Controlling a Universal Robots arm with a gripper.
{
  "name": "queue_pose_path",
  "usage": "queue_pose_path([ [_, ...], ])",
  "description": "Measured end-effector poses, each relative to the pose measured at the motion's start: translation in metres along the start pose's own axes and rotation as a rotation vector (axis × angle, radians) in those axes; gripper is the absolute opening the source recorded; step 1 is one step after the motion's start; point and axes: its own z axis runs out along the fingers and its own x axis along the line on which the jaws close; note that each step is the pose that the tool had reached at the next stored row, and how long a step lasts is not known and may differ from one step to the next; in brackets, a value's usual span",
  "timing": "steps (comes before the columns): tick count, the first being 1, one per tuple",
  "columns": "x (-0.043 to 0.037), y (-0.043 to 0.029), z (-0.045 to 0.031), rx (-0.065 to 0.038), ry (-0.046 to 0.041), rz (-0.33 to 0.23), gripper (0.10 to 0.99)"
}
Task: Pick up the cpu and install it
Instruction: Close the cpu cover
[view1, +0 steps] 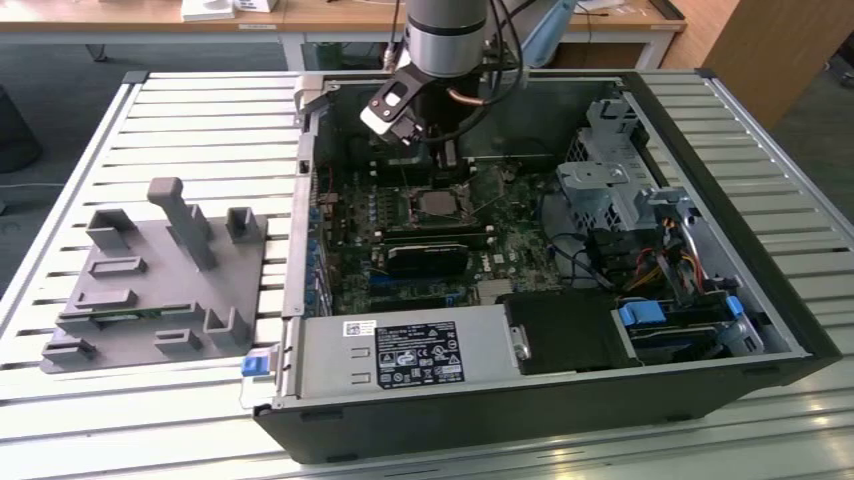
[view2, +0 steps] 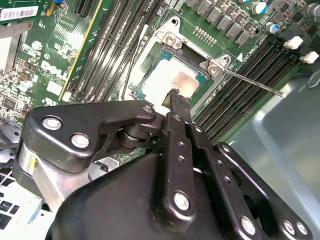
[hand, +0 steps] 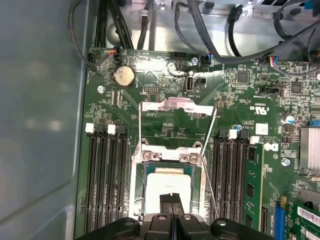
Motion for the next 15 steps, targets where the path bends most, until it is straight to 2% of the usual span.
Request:
queue_pose_path([
  [6,-0.0002,0.0007,-0.0161,0.0,-0.001,0.0,0.106],
  [7,-0.0004,0.0012,-0.0281,0.0,-0.0009,0.0,0.106],
  [9,-0.0006,0.0015,-0.035,0.0,-0.0013,0.0,0.106],
  [11,-0.0016,0.0013,-0.0362,0.0,-0.0008,0.0,0.106],
  [15,-0.012,0.0007,-0.0361,0.0,-0.0011,0.0,0.106],
])
